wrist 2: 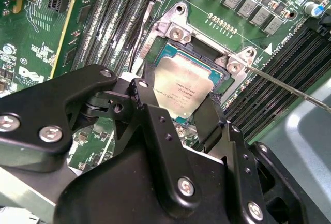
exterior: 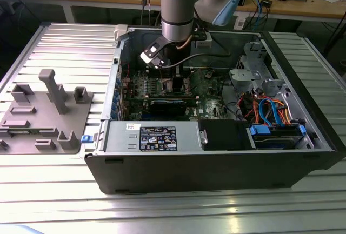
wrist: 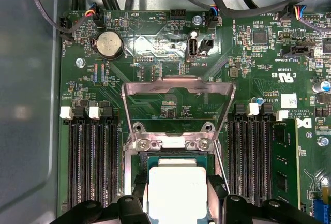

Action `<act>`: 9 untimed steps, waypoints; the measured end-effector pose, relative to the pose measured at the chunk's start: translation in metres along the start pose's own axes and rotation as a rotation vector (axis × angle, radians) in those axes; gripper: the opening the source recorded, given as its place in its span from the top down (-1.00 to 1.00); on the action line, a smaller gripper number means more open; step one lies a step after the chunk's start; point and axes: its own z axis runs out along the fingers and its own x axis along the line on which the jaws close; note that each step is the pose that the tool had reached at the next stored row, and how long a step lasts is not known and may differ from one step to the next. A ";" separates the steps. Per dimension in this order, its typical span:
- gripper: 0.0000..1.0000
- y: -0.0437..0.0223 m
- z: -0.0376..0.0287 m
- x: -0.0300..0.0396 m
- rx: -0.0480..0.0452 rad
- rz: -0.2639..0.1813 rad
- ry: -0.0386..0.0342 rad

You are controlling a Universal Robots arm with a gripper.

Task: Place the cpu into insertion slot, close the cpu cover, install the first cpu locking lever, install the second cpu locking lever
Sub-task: 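Place the cpu into insertion slot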

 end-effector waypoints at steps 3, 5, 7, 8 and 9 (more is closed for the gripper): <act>-0.23 0.0001 0.0003 0.0001 -0.0003 0.000 0.0005; -0.23 0.0000 0.0001 0.0000 0.0000 0.000 0.0000; -0.23 0.0000 0.0001 0.0000 0.0001 0.000 -0.0001; -0.23 0.0000 0.0001 0.0000 0.0000 0.000 0.0000; -0.23 0.0000 0.0002 0.0000 0.0000 0.000 -0.0001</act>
